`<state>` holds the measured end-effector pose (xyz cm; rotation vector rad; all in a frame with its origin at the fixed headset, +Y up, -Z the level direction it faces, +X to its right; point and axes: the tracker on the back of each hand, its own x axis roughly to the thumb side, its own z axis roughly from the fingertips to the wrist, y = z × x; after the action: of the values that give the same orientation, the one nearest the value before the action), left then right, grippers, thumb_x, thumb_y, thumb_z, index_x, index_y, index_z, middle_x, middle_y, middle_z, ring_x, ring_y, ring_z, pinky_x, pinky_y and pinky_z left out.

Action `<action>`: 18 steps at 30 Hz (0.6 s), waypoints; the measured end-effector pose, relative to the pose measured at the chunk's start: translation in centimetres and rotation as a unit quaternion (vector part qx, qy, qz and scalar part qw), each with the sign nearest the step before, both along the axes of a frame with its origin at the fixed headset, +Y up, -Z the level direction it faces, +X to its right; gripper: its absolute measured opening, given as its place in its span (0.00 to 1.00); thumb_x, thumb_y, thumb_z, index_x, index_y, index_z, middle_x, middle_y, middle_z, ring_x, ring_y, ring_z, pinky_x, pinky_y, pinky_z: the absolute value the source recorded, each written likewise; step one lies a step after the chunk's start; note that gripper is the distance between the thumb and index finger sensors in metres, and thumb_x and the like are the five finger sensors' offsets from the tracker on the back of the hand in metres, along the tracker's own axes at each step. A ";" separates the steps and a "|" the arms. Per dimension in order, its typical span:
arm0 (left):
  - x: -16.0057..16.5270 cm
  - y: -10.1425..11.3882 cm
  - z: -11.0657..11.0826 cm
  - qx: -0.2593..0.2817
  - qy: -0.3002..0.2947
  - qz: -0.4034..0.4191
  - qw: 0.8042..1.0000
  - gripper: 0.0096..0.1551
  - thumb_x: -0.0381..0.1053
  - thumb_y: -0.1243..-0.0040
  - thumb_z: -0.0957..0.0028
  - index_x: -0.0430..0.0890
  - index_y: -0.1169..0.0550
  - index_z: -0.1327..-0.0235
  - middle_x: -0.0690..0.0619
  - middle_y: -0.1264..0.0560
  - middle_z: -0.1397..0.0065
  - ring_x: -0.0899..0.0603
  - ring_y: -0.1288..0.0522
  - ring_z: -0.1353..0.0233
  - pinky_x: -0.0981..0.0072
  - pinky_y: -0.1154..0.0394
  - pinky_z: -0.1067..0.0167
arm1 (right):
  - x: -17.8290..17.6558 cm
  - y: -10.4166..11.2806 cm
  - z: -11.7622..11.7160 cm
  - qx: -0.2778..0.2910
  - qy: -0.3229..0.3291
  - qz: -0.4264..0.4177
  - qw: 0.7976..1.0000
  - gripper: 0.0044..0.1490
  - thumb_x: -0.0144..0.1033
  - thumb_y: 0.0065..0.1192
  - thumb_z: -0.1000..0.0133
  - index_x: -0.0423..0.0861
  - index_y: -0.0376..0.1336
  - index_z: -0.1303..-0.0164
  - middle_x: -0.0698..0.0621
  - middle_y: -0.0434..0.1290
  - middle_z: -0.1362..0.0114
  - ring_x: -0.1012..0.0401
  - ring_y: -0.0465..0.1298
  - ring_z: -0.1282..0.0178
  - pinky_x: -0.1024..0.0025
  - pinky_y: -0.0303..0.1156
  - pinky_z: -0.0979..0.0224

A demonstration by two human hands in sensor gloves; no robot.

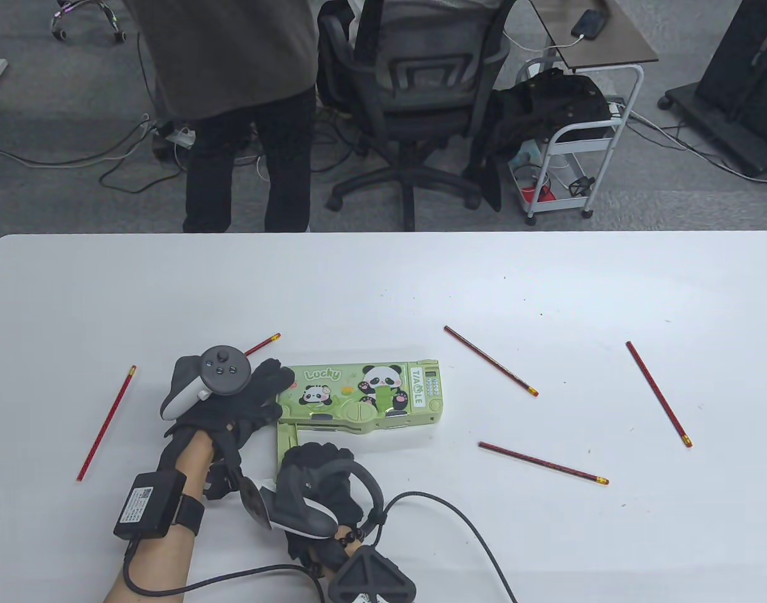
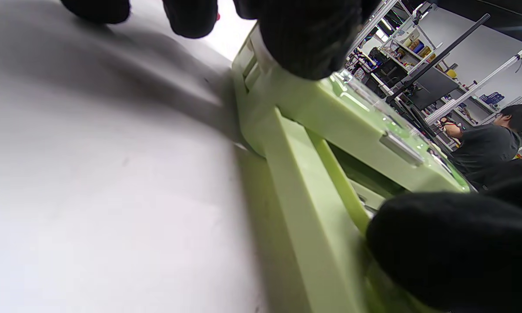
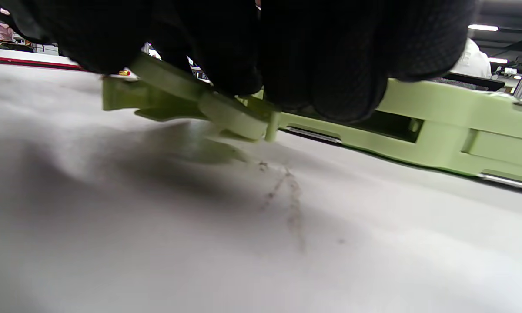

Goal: Organize multifunction pencil case

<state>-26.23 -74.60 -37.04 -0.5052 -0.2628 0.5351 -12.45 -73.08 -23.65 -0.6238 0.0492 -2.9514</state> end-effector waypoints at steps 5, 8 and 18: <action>0.0 0.0 0.0 0.000 0.000 -0.002 1.000 0.37 0.45 0.39 0.42 0.57 0.40 0.21 0.50 0.51 0.10 0.32 0.43 0.13 0.21 0.41 0.28 | 0.5 0.0 -0.4 -0.023 -0.017 -0.053 0.998 0.41 0.55 0.63 0.48 0.42 0.67 0.30 0.32 0.74 0.31 0.39 0.80 0.39 0.42 0.77 0.35; 0.0 0.0 0.0 0.000 0.001 -0.001 1.000 0.37 0.45 0.39 0.42 0.57 0.40 0.21 0.50 0.51 0.10 0.32 0.43 0.13 0.20 0.41 0.28 | 0.7 0.0 -0.6 -0.032 -0.026 -0.067 0.997 0.41 0.53 0.65 0.50 0.43 0.68 0.30 0.32 0.73 0.31 0.39 0.80 0.39 0.41 0.77 0.35; 0.0 0.0 0.0 0.000 0.001 -0.003 1.000 0.37 0.45 0.40 0.42 0.57 0.40 0.21 0.50 0.51 0.10 0.32 0.43 0.13 0.21 0.41 0.28 | 1.3 -0.4 -1.1 -0.034 -0.037 -0.098 0.994 0.33 0.42 0.71 0.48 0.46 0.69 0.32 0.35 0.73 0.31 0.41 0.79 0.39 0.43 0.76 0.35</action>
<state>-26.24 -74.56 -37.03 -0.5053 -0.2591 0.5291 -11.15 -73.45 -24.80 -0.5467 0.0033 -3.1756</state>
